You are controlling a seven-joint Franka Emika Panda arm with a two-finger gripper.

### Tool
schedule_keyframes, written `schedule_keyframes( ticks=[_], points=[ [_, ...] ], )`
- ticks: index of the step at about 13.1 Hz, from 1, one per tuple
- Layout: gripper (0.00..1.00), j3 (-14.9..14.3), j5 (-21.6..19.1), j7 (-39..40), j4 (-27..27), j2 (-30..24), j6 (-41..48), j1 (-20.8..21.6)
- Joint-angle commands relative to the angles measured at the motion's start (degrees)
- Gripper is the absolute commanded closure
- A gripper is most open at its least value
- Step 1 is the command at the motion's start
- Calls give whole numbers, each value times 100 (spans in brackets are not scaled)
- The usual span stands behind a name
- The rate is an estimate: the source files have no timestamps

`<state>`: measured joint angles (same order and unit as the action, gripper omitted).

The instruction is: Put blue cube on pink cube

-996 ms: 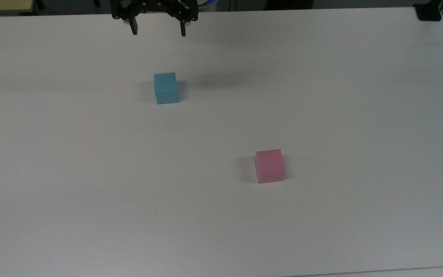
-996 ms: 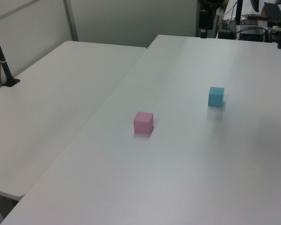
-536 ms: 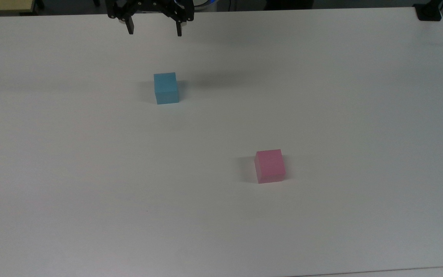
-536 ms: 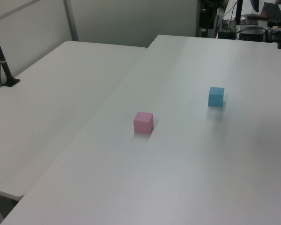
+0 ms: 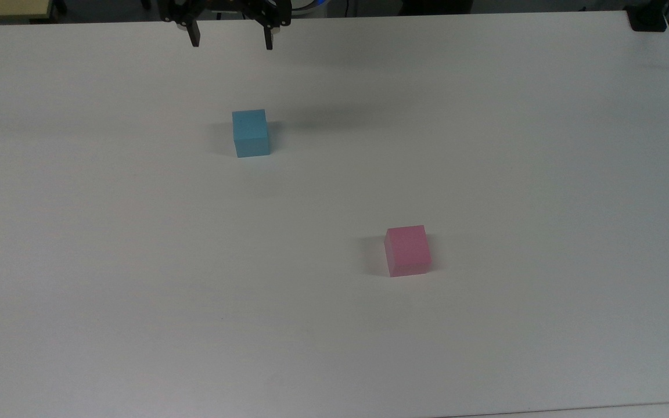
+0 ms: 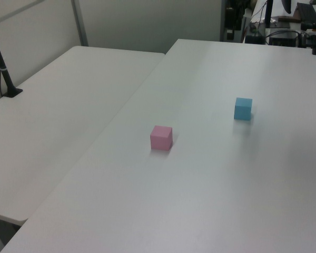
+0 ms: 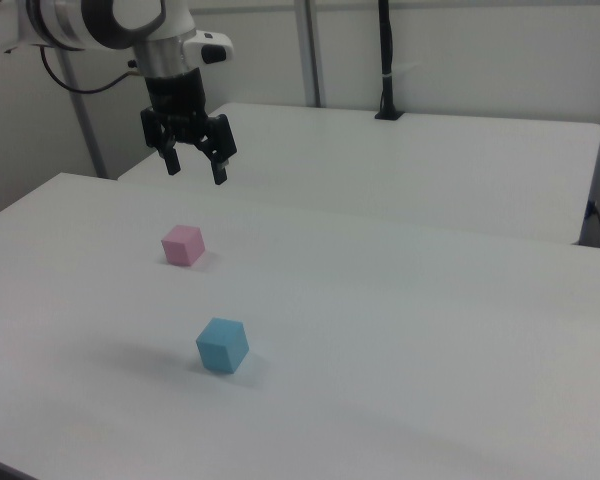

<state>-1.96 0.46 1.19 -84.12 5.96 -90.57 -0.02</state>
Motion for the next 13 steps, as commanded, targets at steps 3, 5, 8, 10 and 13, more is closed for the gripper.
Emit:
schedule_keyframes(
  ticks=[3,5,8,10,13],
  points=[
    [0,38,-116,-83,-8,-253,180,80],
    [0,29,-151,-84,1,-262,267,195],
    [0,-41,-142,-23,1,-280,356,160],
    [0,-50,-81,4,1,-253,330,151],
    [0,-50,-98,-14,1,-280,391,142]
  ],
)
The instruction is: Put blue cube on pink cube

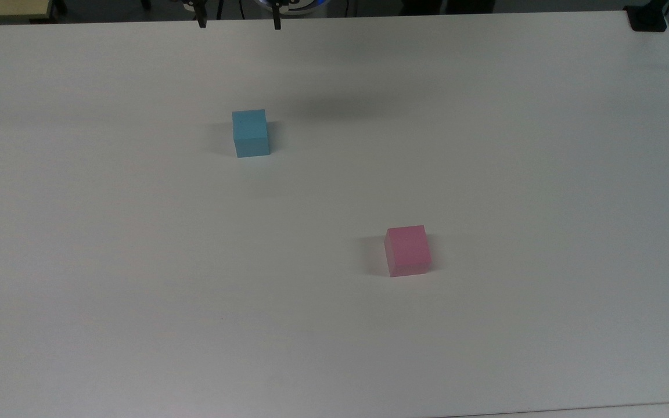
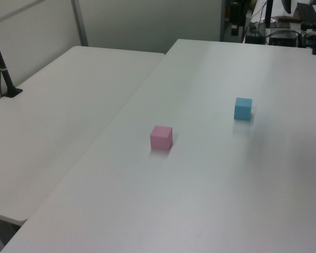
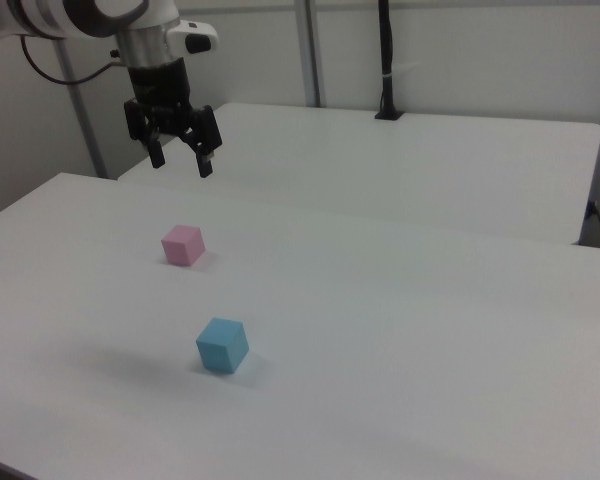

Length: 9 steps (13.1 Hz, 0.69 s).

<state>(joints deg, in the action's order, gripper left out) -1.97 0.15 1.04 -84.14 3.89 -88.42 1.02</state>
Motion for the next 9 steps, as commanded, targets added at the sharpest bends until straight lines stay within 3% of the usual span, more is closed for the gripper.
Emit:
schedule_keyframes(
  ticks=[1,9],
  points=[
    [0,-49,-103,1,3,-73,167,47],
    [0,30,-86,158,-93,32,105,161]
  ],
)
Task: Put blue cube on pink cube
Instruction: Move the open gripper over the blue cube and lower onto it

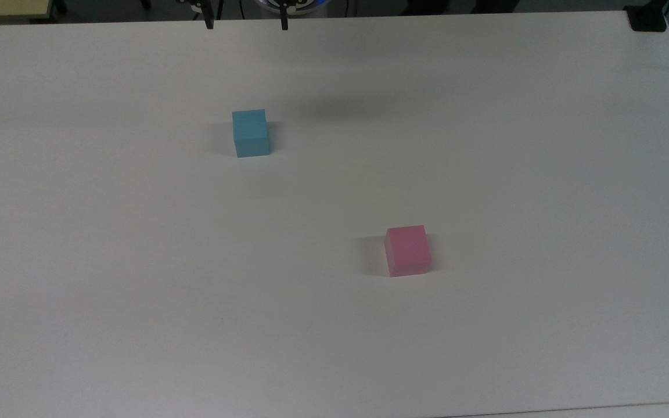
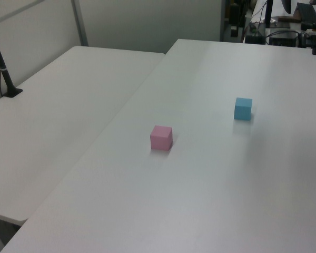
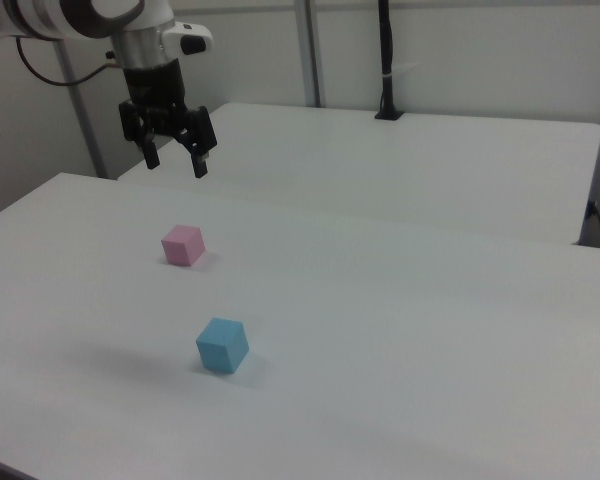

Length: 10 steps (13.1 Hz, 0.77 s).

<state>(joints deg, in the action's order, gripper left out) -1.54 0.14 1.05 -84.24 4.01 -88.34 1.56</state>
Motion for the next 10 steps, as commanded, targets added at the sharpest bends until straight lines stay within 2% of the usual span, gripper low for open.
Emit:
schedule_keyframes(
  ticks=[1,3,6,8,10],
  points=[
    [0,-13,-58,324,-284,47,97,160],
    [0,-13,12,431,-627,56,-16,161],
    [0,-13,397,519,-1593,12,-718,397],
    [0,-13,461,449,-1772,47,-1114,407],
    [0,-40,496,536,-1946,21,-1071,407]
  ],
)
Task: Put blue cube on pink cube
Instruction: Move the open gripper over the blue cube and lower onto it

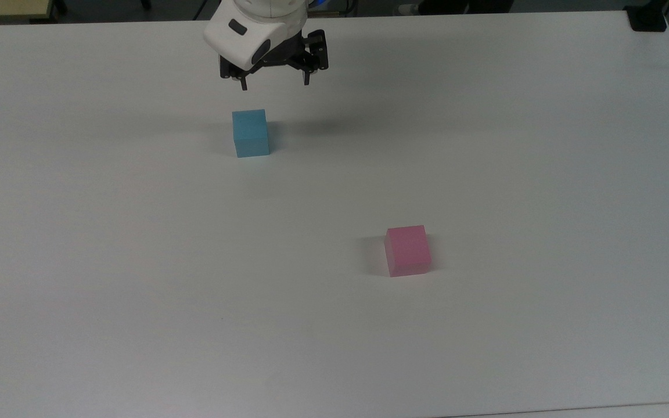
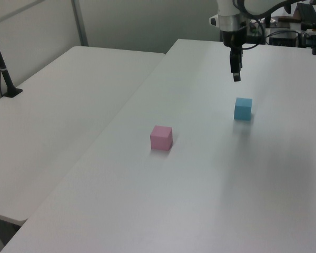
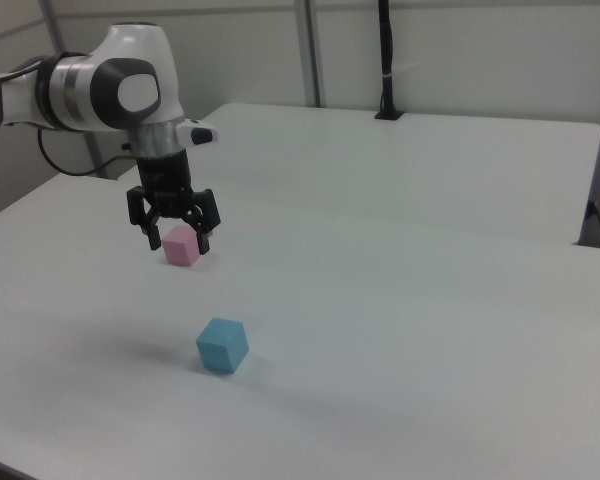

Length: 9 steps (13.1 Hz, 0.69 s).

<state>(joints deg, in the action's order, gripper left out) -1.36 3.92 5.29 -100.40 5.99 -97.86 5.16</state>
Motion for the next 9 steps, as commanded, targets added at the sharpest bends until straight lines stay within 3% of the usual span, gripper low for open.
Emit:
schedule_keyframes(
  ticks=[1,4,9],
  points=[
    [0,-57,283,104,-592,-133,-232,38],
    [0,-83,452,60,-1375,-80,-1110,47],
    [0,-294,785,112,-1562,349,-1525,-67]
  ],
)
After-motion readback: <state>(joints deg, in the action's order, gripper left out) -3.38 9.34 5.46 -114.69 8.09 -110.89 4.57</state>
